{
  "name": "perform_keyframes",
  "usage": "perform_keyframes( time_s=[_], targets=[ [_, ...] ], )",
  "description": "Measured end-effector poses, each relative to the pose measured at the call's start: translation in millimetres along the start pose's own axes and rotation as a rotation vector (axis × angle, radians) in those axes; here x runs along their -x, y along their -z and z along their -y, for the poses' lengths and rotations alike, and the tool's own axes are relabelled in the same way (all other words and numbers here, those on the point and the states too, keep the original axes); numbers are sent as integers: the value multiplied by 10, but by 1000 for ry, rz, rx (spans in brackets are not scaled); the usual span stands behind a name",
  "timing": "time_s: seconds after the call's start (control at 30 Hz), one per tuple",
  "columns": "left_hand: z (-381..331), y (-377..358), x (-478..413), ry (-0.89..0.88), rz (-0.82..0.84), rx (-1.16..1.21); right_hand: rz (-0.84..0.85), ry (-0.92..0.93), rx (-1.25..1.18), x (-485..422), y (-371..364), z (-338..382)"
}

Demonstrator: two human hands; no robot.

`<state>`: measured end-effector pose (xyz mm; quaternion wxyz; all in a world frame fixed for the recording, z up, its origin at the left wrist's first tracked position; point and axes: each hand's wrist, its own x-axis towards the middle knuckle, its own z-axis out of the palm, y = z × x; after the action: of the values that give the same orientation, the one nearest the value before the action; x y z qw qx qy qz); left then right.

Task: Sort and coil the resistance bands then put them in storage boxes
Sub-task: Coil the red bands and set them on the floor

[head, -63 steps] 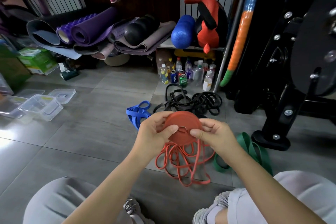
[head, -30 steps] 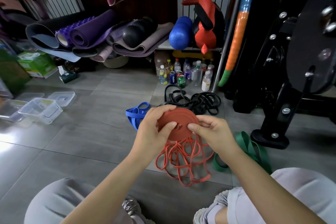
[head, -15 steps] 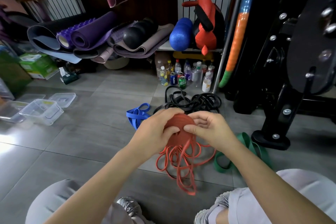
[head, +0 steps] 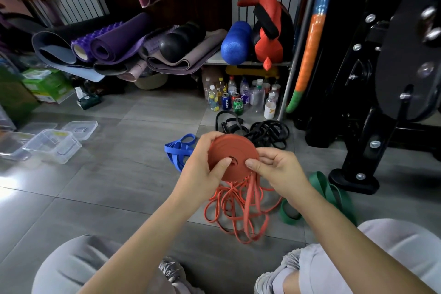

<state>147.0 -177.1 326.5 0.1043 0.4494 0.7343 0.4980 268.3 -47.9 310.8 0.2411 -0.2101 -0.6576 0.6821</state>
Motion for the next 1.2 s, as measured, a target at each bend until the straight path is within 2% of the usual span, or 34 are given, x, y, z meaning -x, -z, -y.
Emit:
perform_keyframes(
  time_s=[0.1, 0.17, 0.23, 0.3, 0.43, 0.8, 0.93, 1.07, 1.2],
  targets=[
    [1, 108, -31, -203, 134, -411, 44, -1, 173, -32, 62, 43],
    [-43, 134, -55, -323, 248, -566, 81, 34, 361, -63, 69, 53],
    [-55, 119, -81, -331, 327, -655, 90, 67, 518, -87, 56, 51],
    [-14, 113, -103, -292, 322, -583, 66, 73, 503, -87, 43, 63],
    [51, 118, -70, -203, 187, -281, 30, 54, 233, -22, 60, 87],
    [52, 3, 19, -67, -90, 84, -12, 59, 13, 65, 29, 69],
    [18, 16, 27, -70, -68, 17, -9, 41, 54, 48, 48, 106],
    [-72, 124, -27, -144, 34, -254, 34, 29, 175, 22, 83, 150],
    [-141, 157, -136, -182, 170, -347, 89, 73, 375, -20, 62, 206]
  ],
)
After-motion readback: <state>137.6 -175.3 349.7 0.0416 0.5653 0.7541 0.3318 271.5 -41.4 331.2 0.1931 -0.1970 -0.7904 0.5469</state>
